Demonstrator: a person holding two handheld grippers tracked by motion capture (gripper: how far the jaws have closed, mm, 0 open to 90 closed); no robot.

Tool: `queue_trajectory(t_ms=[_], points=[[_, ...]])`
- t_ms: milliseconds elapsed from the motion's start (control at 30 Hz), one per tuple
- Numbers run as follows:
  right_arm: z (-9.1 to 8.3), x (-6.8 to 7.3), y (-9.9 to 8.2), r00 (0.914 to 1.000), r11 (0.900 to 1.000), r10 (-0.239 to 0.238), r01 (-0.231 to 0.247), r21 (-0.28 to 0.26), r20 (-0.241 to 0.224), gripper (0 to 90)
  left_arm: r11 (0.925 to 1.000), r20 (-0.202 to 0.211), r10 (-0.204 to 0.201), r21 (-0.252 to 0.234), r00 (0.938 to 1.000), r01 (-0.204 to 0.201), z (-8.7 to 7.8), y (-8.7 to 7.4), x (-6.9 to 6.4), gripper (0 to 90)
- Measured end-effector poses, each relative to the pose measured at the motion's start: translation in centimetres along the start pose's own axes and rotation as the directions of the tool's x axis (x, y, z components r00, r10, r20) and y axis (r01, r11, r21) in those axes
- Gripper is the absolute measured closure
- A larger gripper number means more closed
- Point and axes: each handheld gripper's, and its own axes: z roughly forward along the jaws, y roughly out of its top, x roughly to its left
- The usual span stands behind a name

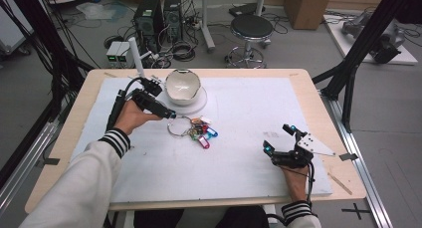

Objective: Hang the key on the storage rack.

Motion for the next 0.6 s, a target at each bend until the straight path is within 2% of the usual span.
queue_trajectory(t_ms=[33,167,233,300,600], points=[[0.0,0.0,0.0,1.0000,1.0000,-0.006,0.006,-0.001,-0.001,1.1,0.9998,-0.014,-0.002,0.019,0.9999,0.003,0.4,0.0,0.1,3.4],[0.0,0.0,0.0,1.0000,1.0000,-0.006,0.006,-0.001,-0.002,1.1,0.9984,-0.021,-0.019,0.052,0.9996,0.020,1.5,0.1,0.4,3.5],[0.0,0.0,0.0,1.0000,1.0000,0.000,0.000,0.000,0.000,1.1,0.9971,-0.015,-0.025,0.071,0.9996,0.026,2.0,0.1,0.4,3.6],[0.0,0.0,0.0,1.0000,1.0000,0.002,-0.002,0.000,0.000,1.1,0.9953,-0.014,-0.029,0.092,0.9995,0.030,2.4,0.2,0.4,8.7],[0.0,0.0,0.0,1.0000,1.0000,0.006,-0.006,0.001,-0.001,1.1,0.9852,-0.007,-0.049,0.164,0.9988,0.050,4.0,0.4,0.0,9.6]])
